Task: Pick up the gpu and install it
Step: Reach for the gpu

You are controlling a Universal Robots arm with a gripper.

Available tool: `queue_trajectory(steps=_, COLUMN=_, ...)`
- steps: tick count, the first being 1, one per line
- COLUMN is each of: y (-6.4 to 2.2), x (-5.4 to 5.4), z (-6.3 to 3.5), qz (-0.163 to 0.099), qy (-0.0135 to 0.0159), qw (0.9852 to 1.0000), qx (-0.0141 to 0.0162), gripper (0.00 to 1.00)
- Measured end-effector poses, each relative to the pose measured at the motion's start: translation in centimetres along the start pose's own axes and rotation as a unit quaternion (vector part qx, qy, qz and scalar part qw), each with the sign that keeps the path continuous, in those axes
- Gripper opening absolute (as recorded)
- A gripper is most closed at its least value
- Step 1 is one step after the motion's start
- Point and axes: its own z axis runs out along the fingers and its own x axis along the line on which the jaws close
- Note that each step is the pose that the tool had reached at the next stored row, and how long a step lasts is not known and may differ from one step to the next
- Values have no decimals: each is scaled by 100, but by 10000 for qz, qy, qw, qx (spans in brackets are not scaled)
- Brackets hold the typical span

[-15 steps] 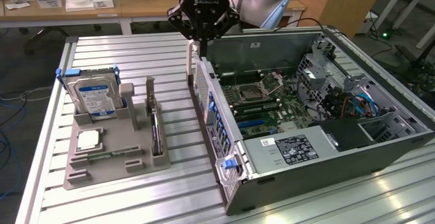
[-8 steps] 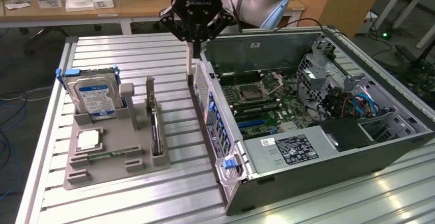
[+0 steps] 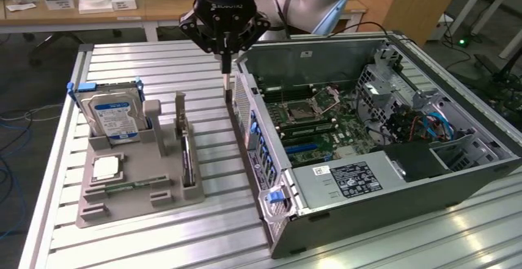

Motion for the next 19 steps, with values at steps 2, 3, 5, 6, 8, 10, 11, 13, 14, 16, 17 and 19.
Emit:
queue_trajectory(steps=2, y=-21, x=43, z=-2, qz=-1, qy=0, qw=10000, qx=0, gripper=11)
queue_trajectory(steps=3, y=-32, x=68, z=-3, qz=0, qy=0, qw=10000, qx=0, gripper=11)
queue_trajectory(steps=5, y=-52, x=113, z=-5, qz=-1, qy=0, qw=10000, qx=0, gripper=11)
queue_trajectory(steps=6, y=-62, x=136, z=-5, qz=-1, qy=0, qw=10000, qx=0, gripper=11)
queue_trajectory(steps=8, y=-82, x=178, z=-8, qz=-1, qy=0, qw=10000, qx=0, gripper=11)
queue_trajectory(steps=10, y=-103, x=221, z=-10, qz=0, qy=0, qw=10000, qx=0, gripper=11)
queue_trajectory(steps=11, y=-113, x=241, z=-10, qz=0, qy=0, qw=10000, qx=0, gripper=11)
queue_trajectory(steps=13, y=-131, x=282, z=-12, qz=0, qy=0, qw=10000, qx=0, gripper=11)
queue_trajectory(steps=14, y=-139, x=303, z=-13, qz=0, qy=0, qw=10000, qx=0, gripper=11)
queue_trajectory(steps=16, y=-154, x=345, z=-15, qz=0, qy=0, qw=10000, qx=0, gripper=11)
queue_trajectory(steps=17, y=-162, x=367, z=-16, qz=-1, qy=0, qw=10000, qx=0, gripper=11)
queue_trajectory(steps=19, y=-173, x=411, z=-17, qz=-1, qy=0, qw=10000, qx=0, gripper=11)
